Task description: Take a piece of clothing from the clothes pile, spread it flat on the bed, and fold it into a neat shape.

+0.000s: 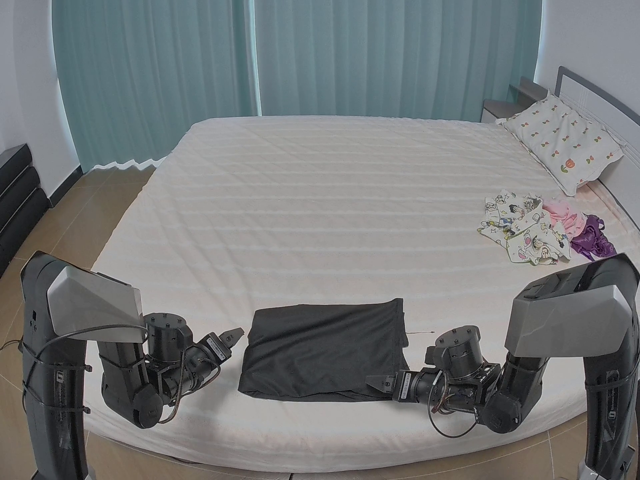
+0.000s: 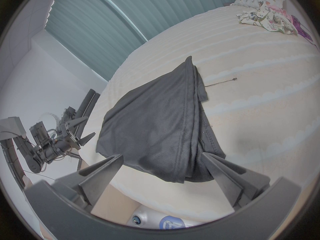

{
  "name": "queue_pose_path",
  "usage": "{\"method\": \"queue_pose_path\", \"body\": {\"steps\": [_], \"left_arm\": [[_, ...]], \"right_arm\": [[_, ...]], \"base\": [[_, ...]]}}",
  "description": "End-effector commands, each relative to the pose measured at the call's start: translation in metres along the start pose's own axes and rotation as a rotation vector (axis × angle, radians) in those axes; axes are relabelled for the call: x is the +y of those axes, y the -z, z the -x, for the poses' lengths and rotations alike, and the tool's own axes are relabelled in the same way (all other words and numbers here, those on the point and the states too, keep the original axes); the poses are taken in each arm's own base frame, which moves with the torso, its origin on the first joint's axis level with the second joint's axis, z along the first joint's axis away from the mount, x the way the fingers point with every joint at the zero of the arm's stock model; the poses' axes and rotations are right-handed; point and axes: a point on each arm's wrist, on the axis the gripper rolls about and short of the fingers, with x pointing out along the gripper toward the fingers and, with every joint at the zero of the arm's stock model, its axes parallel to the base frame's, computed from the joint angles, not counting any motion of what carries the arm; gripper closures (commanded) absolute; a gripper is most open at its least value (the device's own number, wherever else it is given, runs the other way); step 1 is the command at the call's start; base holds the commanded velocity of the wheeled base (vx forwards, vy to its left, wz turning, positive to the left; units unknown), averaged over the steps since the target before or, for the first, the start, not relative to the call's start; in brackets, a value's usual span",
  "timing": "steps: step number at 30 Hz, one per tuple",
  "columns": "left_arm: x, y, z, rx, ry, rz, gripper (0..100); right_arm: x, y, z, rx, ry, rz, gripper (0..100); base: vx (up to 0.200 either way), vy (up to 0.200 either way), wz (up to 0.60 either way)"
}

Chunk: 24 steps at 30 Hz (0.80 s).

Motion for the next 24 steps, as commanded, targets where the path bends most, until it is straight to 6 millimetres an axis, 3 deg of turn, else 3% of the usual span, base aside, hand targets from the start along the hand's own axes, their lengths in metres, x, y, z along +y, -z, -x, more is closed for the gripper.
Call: {"method": "queue_pose_path", "body": {"steps": [1,10,11,24], "left_arm": [[0.001,0.001,-0.001,0.003,-0.004,0.001,0],[0.001,0.001,-0.002,0.001,-0.004,0.001,0],[0.001,0.001,-0.002,0.001,-0.004,0.001,0],[0.001,0.001,-0.002,0.001,-0.004,0.001,0]], "right_arm": [[-0.001,0.006,-0.005,0.017,0.008,0.021,0],[-0.003,0.011,-0.025,-0.001,0.042,0.063,0],[-0.003,0.01,-0.024,-0.005,0.041,0.062,100],[-0.002,0.01,0.0,0.002,0.05,0.053,100]], "base": [[0.0,0.0,0.0],[0.0,0.0,0.0],[0.0,0.0,0.0],[0.0,0.0,0.0]]}}
